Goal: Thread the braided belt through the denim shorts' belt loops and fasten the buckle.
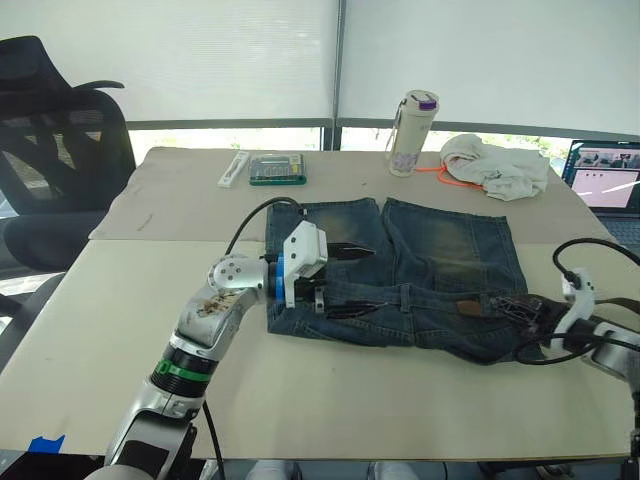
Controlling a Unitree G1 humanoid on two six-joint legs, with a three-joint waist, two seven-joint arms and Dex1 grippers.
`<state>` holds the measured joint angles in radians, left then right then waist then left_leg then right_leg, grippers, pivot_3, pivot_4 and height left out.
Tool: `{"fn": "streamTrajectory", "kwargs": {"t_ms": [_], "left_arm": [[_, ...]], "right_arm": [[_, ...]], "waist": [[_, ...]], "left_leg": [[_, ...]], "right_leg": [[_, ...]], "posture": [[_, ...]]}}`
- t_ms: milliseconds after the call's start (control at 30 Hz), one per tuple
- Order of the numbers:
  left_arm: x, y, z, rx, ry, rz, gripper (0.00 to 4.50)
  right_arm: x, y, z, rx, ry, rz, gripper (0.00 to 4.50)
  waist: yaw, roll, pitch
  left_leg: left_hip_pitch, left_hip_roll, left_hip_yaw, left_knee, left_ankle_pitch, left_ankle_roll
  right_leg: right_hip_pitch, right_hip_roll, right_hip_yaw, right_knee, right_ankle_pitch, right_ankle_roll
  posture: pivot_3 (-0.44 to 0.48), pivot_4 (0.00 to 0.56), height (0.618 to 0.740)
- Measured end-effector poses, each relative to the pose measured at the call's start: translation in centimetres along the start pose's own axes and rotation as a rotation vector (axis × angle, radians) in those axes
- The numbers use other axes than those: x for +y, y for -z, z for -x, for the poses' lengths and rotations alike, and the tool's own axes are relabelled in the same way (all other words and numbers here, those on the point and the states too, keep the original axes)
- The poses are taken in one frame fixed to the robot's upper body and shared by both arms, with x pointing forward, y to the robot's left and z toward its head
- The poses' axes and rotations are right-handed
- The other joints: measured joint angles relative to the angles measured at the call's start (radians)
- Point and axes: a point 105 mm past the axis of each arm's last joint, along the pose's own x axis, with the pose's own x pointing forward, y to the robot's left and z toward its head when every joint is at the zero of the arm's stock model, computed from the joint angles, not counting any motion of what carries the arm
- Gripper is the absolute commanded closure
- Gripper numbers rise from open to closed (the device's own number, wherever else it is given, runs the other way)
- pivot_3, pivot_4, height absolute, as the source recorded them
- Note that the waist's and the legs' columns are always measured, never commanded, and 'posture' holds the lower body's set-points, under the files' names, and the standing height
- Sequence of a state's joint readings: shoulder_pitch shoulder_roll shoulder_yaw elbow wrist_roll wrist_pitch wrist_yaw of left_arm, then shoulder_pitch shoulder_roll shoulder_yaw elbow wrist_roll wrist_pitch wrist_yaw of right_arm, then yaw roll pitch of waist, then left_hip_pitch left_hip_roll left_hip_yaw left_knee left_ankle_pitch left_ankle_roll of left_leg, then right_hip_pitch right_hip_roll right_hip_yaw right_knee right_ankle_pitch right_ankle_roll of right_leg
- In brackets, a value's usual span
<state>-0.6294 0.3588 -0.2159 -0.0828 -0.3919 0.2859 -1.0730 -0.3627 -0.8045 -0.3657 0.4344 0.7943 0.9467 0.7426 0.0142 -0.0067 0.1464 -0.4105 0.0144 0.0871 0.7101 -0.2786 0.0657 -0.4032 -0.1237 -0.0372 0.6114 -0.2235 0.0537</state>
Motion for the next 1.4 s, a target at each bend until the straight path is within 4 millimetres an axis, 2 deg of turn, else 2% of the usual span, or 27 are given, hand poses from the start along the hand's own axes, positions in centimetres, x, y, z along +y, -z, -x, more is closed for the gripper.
{"fn": "streamTrajectory", "kwargs": {"t_ms": [233, 567, 833, 1000, 1133, 1400], "left_arm": [[0.8, 1.7, -1.4, -0.034, -0.071, 0.11, 0.03], [0.3, 2.7, -6.0, -0.159, -0.11, 0.35, 0.03], [0.8, 4.0, -8.3, -0.234, -0.204, 0.636, 0.03], [0.3, 5.9, -8.2, -0.184, -0.2, 0.838, 0.03], [-0.1, 6.4, -8.4, -0.164, -0.191, 0.892, 0.03], [-0.4, 5.1, -8.7, -0.206, -0.151, 0.881, 2.59]], "right_arm": [[1.3, 0.4, -0.9, -0.054, -0.103, -0.126, 4.5], [3.7, -0.4, 0.0, -0.21, -0.328, -0.397, 4.5], [7.3, -0.5, 0.5, -0.227, -0.5, -0.364, 4.5], [7.9, 0.2, 0.8, -0.218, -0.523, -0.321, 4.5], [8.6, 0.4, 0.9, -0.211, -0.555, -0.285, 4.5], [9.0, 0.8, 0.6, -0.186, -0.566, -0.229, 4.5]], "waist": [[-0.001, 0.0, 0.0], [-0.002, 0.0, 0.0], [-0.002, 0.0, 0.0], [-0.003, 0.0, 0.0], [-0.002, 0.0, 0.0], [-0.001, 0.0, 0.0]], "left_leg": [[0.0, 0.0, 0.0, 0.0, 0.0, 0.0], [0.0, 0.0, 0.0, 0.0, -0.003, 0.004], [-0.001, 0.0, -0.001, 0.0, -0.003, 0.005], [-0.001, 0.0, -0.001, 0.0, -0.003, 0.005], [-0.001, 0.0, -0.001, 0.0, -0.003, 0.005], [-0.001, 0.0, -0.001, 0.0, -0.003, 0.005]], "right_leg": [[0.0, 0.0, 0.0, 0.0, 0.0, 0.0], [0.0, 0.0, 0.0, 0.0, 0.0, 0.0], [-0.001, 0.0, 0.0, 0.0, 0.0, 0.0], [-0.001, 0.0, 0.0, 0.001, 0.0, 0.0], [-0.001, 0.0, 0.0, 0.001, 0.0, 0.0], [-0.001, 0.0, 0.0, 0.0, 0.0, 0.0]], "posture": [[0.0, 0.15, 0.737], [0.0, 0.15, 0.737], [0.0, 0.15, 0.737], [0.0, 0.15, 0.737], [0.0, 0.15, 0.737], [0.0, 0.15, 0.737]]}}
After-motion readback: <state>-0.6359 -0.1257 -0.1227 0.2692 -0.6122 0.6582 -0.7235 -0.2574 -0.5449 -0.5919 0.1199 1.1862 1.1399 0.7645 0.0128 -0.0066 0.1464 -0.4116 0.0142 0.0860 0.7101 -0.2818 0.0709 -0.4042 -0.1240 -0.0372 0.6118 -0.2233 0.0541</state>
